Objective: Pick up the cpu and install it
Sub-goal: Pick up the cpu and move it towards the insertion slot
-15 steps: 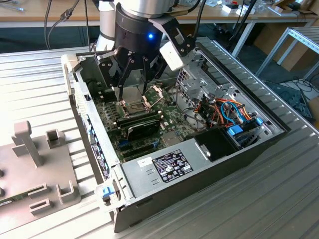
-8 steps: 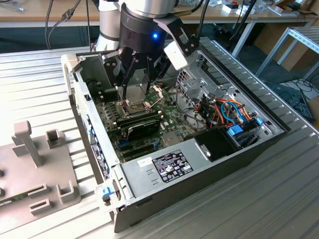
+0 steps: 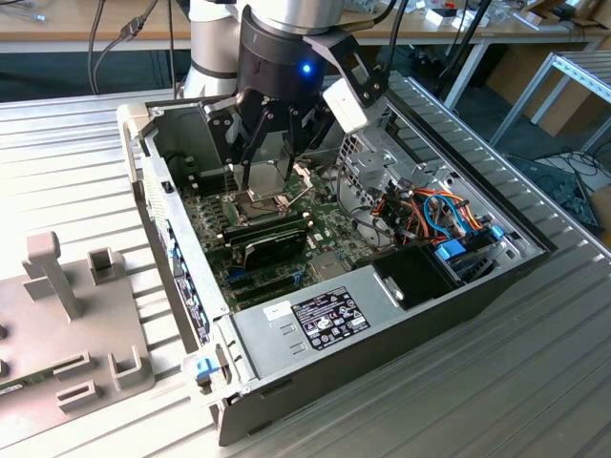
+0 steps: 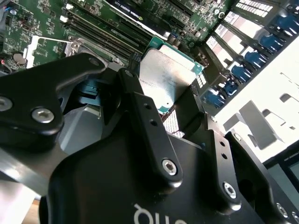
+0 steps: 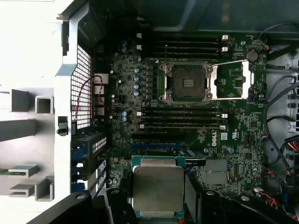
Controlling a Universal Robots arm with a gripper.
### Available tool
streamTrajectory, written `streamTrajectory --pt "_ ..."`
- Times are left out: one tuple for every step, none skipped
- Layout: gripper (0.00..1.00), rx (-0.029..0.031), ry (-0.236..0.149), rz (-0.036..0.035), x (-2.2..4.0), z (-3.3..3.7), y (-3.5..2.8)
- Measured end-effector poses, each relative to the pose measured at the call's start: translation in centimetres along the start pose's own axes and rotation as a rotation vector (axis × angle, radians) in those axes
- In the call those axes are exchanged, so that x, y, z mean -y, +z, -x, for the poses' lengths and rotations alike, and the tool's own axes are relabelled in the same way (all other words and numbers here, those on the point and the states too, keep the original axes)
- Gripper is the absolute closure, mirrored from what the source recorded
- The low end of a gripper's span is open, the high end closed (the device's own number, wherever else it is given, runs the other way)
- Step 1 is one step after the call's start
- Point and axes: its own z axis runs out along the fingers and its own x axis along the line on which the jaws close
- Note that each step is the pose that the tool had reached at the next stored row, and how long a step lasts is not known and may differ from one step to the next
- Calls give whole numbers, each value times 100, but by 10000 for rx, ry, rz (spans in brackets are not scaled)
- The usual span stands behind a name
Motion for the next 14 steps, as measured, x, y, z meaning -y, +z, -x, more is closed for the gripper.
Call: streamTrajectory --pt "45 0 0 -1 0 5 0" --pt "45 0 0 0 0 9 0" --pt "45 0 0 0 0 15 0" --pt "45 0 0 0 0 18 0" --pt "45 -1 -1 -1 0 25 0" --pt "45 0 0 0 0 28 0" --pt "45 0 -1 0 0 33 0" --pt "45 0 0 -1 0 37 0" --pt "45 -1 0 -1 0 40 0" --pt "45 0 0 0 0 43 0" --pt "45 0 1 1 0 46 1" --pt "45 0 1 0 0 47 1" --pt "45 -1 1 -1 0 47 0" --pt "45 0 0 0 0 48 0"
